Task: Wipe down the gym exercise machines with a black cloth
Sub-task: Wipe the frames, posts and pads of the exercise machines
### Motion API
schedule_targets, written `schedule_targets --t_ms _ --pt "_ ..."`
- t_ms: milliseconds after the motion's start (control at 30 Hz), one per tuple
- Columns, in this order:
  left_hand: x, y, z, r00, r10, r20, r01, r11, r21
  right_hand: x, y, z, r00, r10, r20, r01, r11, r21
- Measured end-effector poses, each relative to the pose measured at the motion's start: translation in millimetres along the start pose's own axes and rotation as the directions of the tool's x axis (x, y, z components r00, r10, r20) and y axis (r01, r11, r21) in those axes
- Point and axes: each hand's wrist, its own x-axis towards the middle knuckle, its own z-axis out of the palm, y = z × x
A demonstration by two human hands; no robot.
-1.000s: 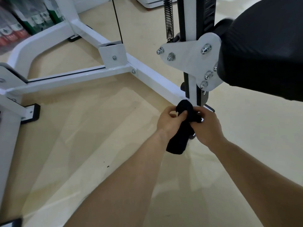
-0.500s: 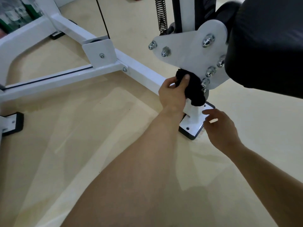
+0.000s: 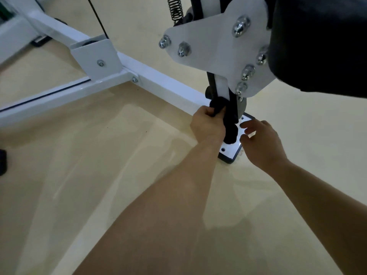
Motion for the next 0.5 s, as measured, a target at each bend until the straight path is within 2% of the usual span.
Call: schedule_targets --t_ms 67,367,500 --pt "0 -13 5 1.0 -0.028 0.008 0.028 0.999 0.02 -1 5 4 1.0 0.023 -0.001 -0.023 1.0 -0.007" --pt "1 -55 23 0.989 -0.132 0.063 0.103 0.934 0.342 -11 29 11 0.995 0.096 0.005 -0.096 0.995 -0.036" --pt "-4 -52 24 0.985 -0.16 0.068 0.134 0.948 0.29 -16 31 4 0.994 0.112 0.006 -0.112 0.993 -0.041"
